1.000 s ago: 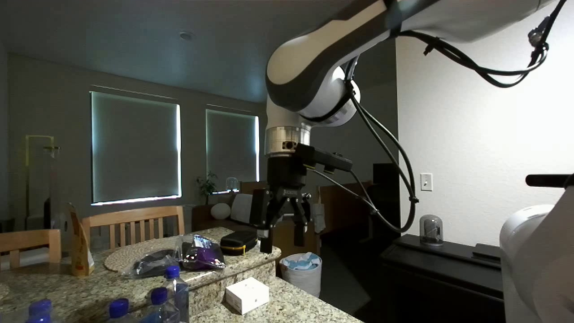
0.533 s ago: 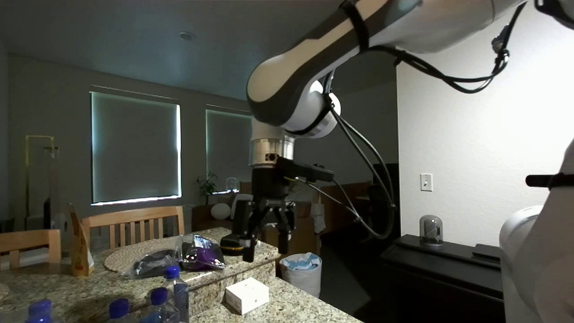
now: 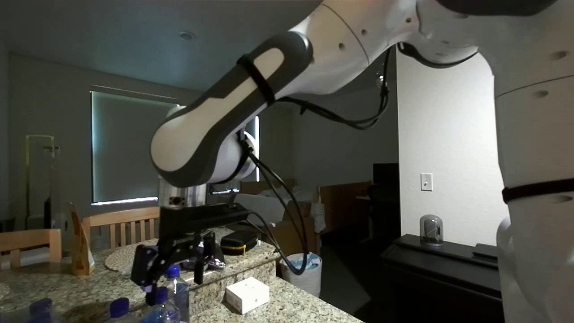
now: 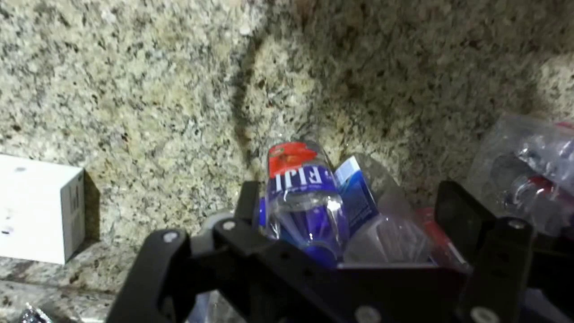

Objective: Pick up the bottle from the bottom deck of the countertop and put it on the top deck of the countertop.

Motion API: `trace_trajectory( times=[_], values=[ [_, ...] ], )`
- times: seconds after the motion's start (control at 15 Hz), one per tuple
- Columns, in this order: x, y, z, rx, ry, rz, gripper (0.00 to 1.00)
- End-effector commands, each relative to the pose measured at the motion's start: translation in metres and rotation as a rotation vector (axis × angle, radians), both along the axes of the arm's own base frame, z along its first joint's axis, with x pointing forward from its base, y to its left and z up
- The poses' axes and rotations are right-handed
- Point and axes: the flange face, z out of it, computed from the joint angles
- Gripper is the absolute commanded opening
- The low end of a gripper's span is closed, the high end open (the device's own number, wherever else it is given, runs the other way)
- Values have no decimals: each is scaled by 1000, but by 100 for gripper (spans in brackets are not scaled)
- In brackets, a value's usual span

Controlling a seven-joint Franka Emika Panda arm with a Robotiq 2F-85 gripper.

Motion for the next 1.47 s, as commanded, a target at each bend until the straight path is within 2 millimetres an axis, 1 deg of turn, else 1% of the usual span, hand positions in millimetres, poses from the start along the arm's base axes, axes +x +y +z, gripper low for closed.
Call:
trace_trajectory(
  times=[0.0, 0.13, 0.4, 0.47, 0.6, 0.87, 1.07, 1.27, 1.4],
  values=[
    [8, 6, 0, -3, -6, -3, 100],
    [16, 7, 0, -1, -10, -5, 100],
    [40, 5, -26, -1, 26, 10, 100],
    [49, 6, -30, 30, 37, 30, 100],
    [68, 10, -37, 26, 24, 60, 100],
    [112, 13, -42, 30, -2, 118, 100],
    [140, 14, -49, 31, 9, 165, 100],
    [157, 11, -56, 20, 89, 213, 100],
    [163, 10, -53, 10, 147, 251, 100]
  ],
)
